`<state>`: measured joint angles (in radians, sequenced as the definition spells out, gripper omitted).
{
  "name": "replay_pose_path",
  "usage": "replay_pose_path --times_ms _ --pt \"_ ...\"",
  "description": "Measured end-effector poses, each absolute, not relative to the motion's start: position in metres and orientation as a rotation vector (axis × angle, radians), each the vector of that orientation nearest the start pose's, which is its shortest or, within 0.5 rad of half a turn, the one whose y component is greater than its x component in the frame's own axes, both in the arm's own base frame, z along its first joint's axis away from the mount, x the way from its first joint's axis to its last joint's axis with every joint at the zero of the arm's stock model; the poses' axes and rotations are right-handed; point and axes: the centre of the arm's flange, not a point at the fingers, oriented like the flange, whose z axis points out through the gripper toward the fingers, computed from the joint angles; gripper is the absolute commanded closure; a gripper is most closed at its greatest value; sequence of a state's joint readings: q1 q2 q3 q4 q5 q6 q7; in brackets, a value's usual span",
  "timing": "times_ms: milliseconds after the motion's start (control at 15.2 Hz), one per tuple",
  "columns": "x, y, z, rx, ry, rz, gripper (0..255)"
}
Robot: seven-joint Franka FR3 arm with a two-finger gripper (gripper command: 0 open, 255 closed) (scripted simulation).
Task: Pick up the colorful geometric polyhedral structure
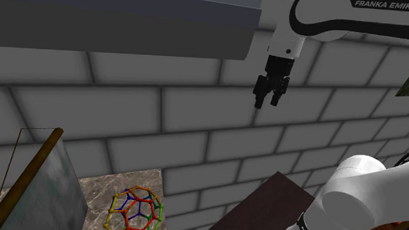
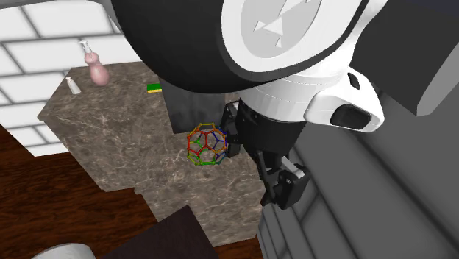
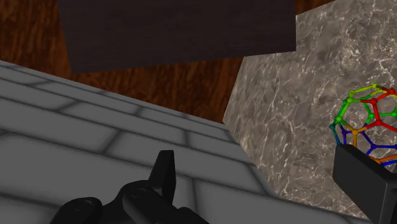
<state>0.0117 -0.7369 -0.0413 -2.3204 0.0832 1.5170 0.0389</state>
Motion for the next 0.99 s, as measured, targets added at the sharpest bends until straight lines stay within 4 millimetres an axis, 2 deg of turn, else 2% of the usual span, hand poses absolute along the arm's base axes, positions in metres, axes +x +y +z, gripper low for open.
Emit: replay_pose_path --times_ms 132,330,660,792,990 --pt "0.316 0.000 0.584 -3.024 0.081 0.105 0" --pt "0.328 0.016 0.561 -3.003 0.069 0.112 0" --pt "0.355 0.053 0.516 -2.960 0.047 0.127 0" --pt "0.360 0.074 0.498 -2.942 0.038 0.133 0" --pt "0.373 0.095 0.472 -2.915 0.026 0.141 0"
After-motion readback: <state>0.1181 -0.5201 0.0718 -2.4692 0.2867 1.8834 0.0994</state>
